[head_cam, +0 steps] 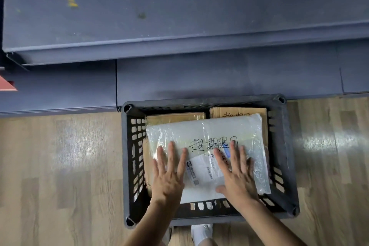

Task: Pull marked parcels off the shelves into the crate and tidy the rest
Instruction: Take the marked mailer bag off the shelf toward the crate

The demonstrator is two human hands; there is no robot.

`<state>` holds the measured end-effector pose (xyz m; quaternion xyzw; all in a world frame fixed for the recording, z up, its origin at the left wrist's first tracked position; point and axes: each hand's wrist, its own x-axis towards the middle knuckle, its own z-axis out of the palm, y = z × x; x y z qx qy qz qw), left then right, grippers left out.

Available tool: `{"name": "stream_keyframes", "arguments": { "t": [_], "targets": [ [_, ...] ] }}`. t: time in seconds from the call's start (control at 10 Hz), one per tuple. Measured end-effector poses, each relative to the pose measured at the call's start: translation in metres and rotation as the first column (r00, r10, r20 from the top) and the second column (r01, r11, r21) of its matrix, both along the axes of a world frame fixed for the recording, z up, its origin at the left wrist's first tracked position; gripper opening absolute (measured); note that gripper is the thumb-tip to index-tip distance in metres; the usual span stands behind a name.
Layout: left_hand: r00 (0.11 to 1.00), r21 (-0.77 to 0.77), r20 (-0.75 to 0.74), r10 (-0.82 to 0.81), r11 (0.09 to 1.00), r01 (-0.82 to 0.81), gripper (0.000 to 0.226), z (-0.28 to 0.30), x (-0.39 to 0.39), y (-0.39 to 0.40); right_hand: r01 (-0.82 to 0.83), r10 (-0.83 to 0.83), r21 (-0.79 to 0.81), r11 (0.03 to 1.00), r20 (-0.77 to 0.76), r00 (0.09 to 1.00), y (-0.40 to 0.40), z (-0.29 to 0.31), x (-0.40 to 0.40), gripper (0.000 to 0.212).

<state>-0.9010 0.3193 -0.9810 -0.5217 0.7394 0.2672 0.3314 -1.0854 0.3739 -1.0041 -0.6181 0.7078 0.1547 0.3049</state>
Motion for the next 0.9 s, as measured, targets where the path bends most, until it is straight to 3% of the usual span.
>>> {"name": "stream_keyframes", "arguments": {
  "t": [0.3, 0.4, 0.7, 0.8, 0.9],
  "targets": [
    [0.997, -0.013, -0.070, 0.022, 1.000, -0.023, 0.118, -0.008, 0.000, -0.002, -0.098, 0.093, -0.083, 0.992, -0.058, 0.994, 0.003, -0.021, -0.006, 0.138],
    [1.000, -0.005, -0.020, -0.002, 1.000, 0.002, 0.117, -0.003, 0.000, -0.001, -0.060, 0.058, -0.037, 0.998, -0.062, 0.996, 0.000, -0.012, -0.003, 0.143],
    [0.998, -0.002, -0.019, -0.060, 0.998, 0.060, 0.088, 0.016, -0.002, -0.003, 0.057, -0.057, -0.006, 0.998, 0.015, 0.998, 0.002, 0.009, 0.004, 0.139],
    [0.996, 0.035, -0.030, -0.080, 0.996, 0.081, 0.077, 0.020, -0.002, -0.011, 0.041, -0.045, 0.093, 0.995, 0.044, 0.998, -0.007, 0.016, 0.002, 0.122],
    [0.996, 0.102, -0.061, -0.071, 0.992, 0.077, 0.071, 0.038, -0.007, -0.010, 0.019, -0.024, 0.095, 0.995, 0.056, 0.998, -0.007, 0.027, 0.006, 0.116]
  ]
}}
